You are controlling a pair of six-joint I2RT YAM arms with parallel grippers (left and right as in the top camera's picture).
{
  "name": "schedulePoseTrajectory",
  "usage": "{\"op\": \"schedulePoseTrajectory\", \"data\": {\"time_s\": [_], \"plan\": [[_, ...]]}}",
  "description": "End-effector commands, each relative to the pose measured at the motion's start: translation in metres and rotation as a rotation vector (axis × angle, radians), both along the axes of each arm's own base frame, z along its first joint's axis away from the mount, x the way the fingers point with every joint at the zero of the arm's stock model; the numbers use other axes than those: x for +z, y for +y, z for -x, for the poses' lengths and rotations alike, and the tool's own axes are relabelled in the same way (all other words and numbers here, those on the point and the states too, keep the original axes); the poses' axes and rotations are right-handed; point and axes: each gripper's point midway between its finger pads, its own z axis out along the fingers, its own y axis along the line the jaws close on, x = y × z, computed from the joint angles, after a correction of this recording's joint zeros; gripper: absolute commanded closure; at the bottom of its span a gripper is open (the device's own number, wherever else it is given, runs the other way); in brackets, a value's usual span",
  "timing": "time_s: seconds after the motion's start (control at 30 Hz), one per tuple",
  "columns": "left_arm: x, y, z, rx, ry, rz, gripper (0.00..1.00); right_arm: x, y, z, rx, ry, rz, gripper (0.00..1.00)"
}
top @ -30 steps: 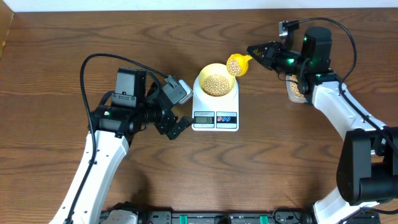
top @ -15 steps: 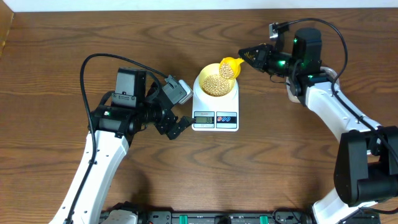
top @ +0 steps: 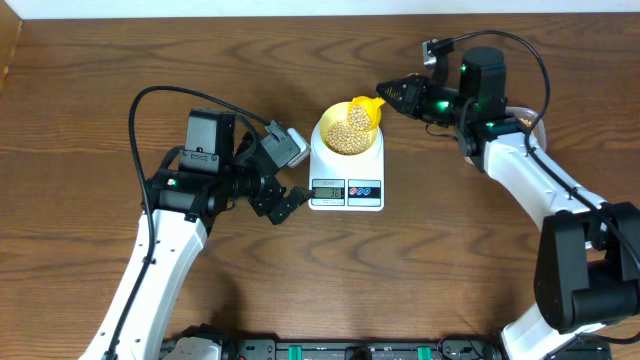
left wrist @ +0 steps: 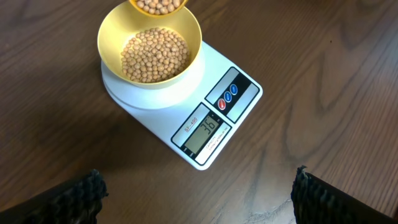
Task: Scoop item into bowl and weigh 50g on scale
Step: 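Carry the filled scoop left over the yellow bowl with the right gripper, then tilt the scoop to pour soybeans into the yellow bowl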
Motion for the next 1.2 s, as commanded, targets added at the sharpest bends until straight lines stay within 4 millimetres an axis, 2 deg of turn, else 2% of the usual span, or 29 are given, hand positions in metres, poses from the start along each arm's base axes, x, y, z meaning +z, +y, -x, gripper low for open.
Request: {"op": "schedulePoseTrajectory", "data": {"time_s": [0.0, 0.3, 0.73, 1.17], "plan": [[-0.004, 0.0, 0.002, -0.013, 0.01, 0.003, 0.02, -0.008, 0.006, -0.001, 0.012, -0.062, 0.064, 0.99], [-0.004, 0.0, 0.002, -0.013, 0.01, 0.003, 0.02, -0.01, 0.009, -0.005, 0.03, -0.184, 0.166, 0.99], [-0.004, 0.0, 0.002, -0.013, 0.01, 0.003, 0.02, -0.01, 0.03, 0.006, 0.175, -0.412, 0.3, 0.99], [-0.004, 0.0, 0.002, -0.013, 0.01, 0.003, 0.02, -0.01, 0.038, 0.011, 0.262, -0.571, 0.391, 0.99]]}}
